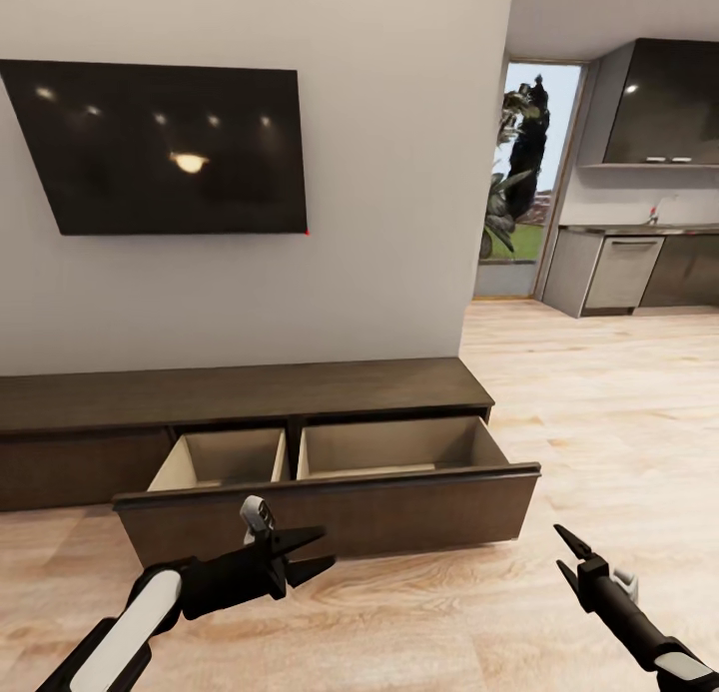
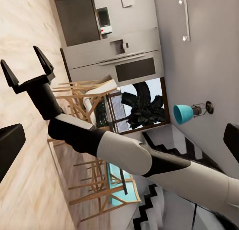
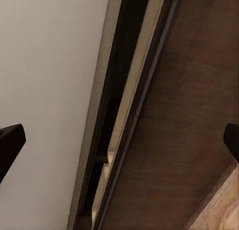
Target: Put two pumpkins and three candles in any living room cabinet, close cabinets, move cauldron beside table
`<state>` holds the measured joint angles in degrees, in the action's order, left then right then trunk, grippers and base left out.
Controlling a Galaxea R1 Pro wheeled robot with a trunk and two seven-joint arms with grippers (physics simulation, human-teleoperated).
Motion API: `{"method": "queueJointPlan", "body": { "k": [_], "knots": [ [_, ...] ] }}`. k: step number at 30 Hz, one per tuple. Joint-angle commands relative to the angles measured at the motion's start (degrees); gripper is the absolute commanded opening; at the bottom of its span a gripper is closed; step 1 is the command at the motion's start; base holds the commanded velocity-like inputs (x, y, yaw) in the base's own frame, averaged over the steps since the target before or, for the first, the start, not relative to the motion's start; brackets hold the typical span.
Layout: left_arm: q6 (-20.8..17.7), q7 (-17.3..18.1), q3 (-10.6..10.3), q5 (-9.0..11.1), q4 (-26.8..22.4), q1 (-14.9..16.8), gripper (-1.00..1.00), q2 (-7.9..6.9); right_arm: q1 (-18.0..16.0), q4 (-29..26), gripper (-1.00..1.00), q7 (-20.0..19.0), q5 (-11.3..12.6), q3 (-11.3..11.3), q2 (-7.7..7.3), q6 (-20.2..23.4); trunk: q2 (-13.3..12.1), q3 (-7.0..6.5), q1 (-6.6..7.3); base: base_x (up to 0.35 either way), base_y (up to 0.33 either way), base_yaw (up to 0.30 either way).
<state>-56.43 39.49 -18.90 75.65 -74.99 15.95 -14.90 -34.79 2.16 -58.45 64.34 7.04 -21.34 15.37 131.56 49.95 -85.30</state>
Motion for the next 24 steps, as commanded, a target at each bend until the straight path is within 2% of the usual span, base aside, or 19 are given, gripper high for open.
{"method": "queueJointPlan", "body": {
  "k": [1,6,11,16,18,19,24],
  "knots": [
    [-0.2,0.1,-0.1,0.1,0.0,0.0,1.00,-0.04,-0.1,0.2,1.00,-0.3,-0.1,0.4,-0.02,0.5,-0.4,-0.13,0.24,0.000,0.000,0.000],
    [-0.2,0.1,0.0,0.0,0.0,0.1,1.00,-0.04,-0.1,0.4,1.00,-0.7,0.1,0.5,0.03,1.2,-2.4,-1.02,1.33,0.000,0.000,-0.068],
    [-0.2,0.1,0.0,0.0,0.0,0.1,1.00,-0.04,-0.1,0.5,1.00,-1.1,0.0,0.5,0.06,4.9,-4.4,-1.92,2.43,0.000,0.000,-0.245],
    [-0.2,0.1,0.0,0.0,0.0,0.1,1.00,-0.04,-0.1,0.3,1.00,-1.3,-0.3,0.4,0.06,5.4,-6.4,-2.82,3.53,0.000,0.000,-0.226],
    [-0.2,0.1,0.0,-0.1,0.0,0.1,1.00,-0.07,-0.1,0.3,1.00,-1.3,-1.5,0.3,0.06,5.0,-7.2,-3.18,3.97,0.000,0.000,-0.062],
    [-0.2,0.1,0.0,-0.1,0.0,0.1,1.00,-0.12,-0.1,0.3,1.00,-1.3,-5.4,0.3,0.07,1.0,-7.6,-3.36,4.19,0.000,0.000,-0.010],
    [-0.2,0.1,0.0,-0.2,0.0,0.2,1.00,-0.13,-0.1,0.2,1.00,-0.6,-7.2,0.3,0.03,-1.6,-9.6,-4.26,5.29,0.000,0.000,-0.003]
  ]
}}
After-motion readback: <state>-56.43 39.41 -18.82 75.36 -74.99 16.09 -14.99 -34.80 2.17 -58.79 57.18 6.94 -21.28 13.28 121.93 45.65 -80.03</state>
